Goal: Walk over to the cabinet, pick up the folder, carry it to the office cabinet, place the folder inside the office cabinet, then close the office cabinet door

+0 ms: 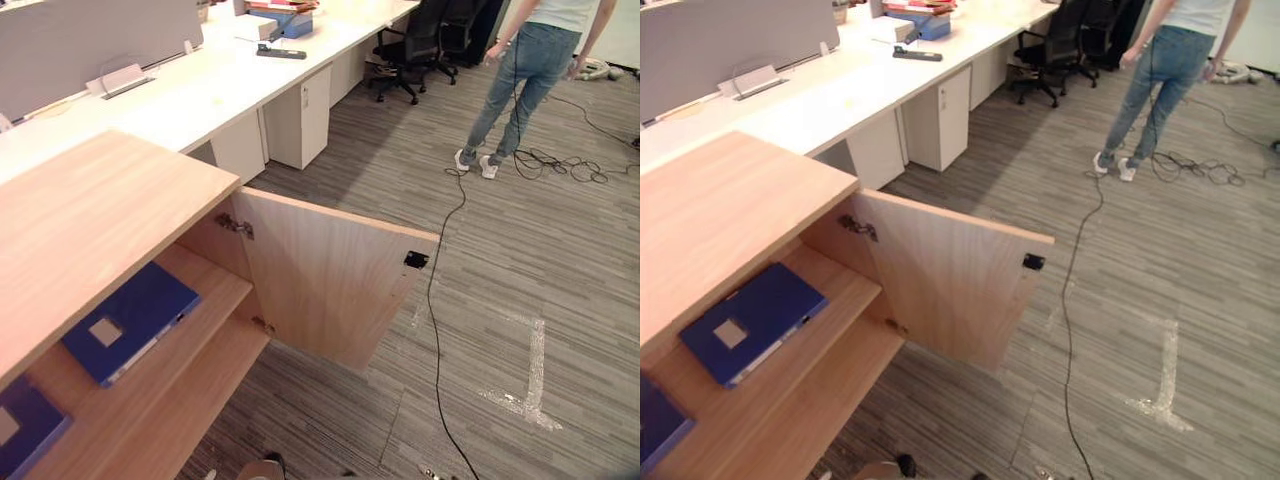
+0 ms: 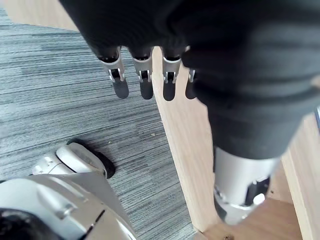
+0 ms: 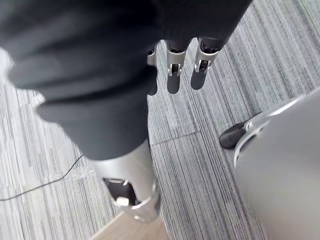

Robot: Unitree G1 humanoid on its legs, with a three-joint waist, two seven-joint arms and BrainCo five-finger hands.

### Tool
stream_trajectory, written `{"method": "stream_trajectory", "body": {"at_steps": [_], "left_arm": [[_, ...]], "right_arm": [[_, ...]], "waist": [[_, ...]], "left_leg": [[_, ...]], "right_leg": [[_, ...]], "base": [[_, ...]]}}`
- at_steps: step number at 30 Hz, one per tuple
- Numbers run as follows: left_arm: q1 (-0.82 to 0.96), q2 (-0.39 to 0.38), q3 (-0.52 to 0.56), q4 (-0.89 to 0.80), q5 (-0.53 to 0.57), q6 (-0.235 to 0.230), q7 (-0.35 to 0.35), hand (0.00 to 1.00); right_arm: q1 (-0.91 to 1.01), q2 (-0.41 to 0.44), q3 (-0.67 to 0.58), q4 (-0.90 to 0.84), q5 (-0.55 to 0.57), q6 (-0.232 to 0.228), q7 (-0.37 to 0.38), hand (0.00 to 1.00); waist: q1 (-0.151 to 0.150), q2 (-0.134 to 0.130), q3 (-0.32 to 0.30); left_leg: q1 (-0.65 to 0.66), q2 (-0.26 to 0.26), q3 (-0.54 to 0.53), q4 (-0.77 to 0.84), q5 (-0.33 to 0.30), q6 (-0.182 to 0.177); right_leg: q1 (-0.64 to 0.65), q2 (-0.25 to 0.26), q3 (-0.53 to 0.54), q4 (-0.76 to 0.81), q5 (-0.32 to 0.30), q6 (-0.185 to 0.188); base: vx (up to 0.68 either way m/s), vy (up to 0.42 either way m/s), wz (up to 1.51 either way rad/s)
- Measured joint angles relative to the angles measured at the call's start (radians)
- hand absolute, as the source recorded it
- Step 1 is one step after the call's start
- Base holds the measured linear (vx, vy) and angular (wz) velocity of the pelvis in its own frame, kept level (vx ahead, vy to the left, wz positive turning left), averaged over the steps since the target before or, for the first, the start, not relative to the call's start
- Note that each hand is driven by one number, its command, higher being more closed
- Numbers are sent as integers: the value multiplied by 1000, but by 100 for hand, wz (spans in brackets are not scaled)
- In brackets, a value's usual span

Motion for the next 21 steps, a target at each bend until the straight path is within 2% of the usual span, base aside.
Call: {"method": "stream_trajectory", "body": {"at_steps": [6, 8, 11, 13, 17, 21], "left_arm": [[-9, 26, -83, 9, 32, -4, -4, 0], [-11, 42, -121, 19, 33, -5, -4, 0], [-10, 64, -187, 19, 41, -7, -3, 0], [-10, 77, -221, 18, 46, -9, -3, 0], [-8, 97, -278, 15, 50, -9, -3, 0], [-7, 108, -290, 13, 50, -9, -4, 0]], "right_arm": [[1, -2, 5, -8, -4, 2, 5, 0], [-1, -7, 49, -28, -4, 5, 1, 0], [-28, -8, 140, -165, -2, 5, -19, 0], [-55, -14, 157, -237, -2, 1, -26, 0], [-134, -89, 196, -389, 7, -29, -26, 0], [-228, -147, 198, -440, 54, -60, -22, 0]], "waist": [[6, 1, -29], [8, 0, -33], [10, 0, -34], [10, -1, -35], [8, -4, -42], [9, -4, -40]], "left_leg": [[75, -7, 24, -80, 1, -1], [91, -9, 26, -96, 2, -2], [98, -15, 37, -112, 7, 0], [93, -20, 39, -113, 10, 4], [62, -39, 31, -113, 23, 19], [46, -52, 29, -113, 32, 33]], "right_leg": [[31, -3, -1, -11, -9, 16], [38, -2, 0, -19, -9, 17], [28, -4, 25, -22, -9, 17], [19, -7, 30, -21, -9, 17], [-13, -13, 41, -21, 2, 22], [-30, -22, 50, -24, 16, 27]], "base": [[151, 17, -12], [63, 17, -7], [1, 31, -15], [-40, 38, -10], [-63, 45, 2], [-55, 50, -4]]}}
